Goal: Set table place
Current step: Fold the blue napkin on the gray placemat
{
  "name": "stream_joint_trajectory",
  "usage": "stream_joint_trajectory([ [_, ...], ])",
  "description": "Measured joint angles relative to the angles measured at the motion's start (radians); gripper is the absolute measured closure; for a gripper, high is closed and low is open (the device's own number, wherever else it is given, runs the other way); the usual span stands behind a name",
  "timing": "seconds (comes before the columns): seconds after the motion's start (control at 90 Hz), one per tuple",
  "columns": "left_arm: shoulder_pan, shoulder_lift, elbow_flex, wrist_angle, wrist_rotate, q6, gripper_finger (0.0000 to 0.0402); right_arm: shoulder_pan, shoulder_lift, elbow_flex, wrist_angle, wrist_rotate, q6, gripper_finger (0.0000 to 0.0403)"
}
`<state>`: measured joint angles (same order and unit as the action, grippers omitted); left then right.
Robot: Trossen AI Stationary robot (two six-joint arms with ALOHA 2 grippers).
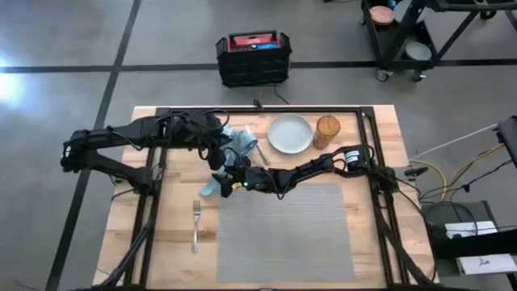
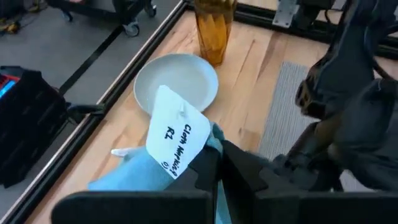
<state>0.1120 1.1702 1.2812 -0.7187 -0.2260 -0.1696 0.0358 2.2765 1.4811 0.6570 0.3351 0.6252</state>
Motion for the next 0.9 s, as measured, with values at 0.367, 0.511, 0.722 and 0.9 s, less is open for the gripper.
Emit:
stream_joint_trajectory([
  [0.367, 0.0, -0.004, -0.001, 0.003, -0.001, 0.005, 0.0402, -0.034, -0.01, -0.001, -0.223, -0.045, -0.171, 0.0332],
  [0.511, 0.0, -0.01, -0.001, -0.005, -0.001, 0.005, 0.0402, -0.034, -0.04, -0.003, -0.295, -0.047, -0.262, 0.0394],
  [0.722, 0.0, -0.036, 0.0, -0.007, 0.0, 0.027, 0.0402, -0.035, -0.198, -0.005, -0.464, -0.119, -0.409, 0.0401],
  [0.9, 0.008, -0.053, -0.001, 0.001, -0.008, 0.031, 0.0402, -0.063, -0.422, 0.0, -0.71, -0.126, -0.545, 0.0402],
])
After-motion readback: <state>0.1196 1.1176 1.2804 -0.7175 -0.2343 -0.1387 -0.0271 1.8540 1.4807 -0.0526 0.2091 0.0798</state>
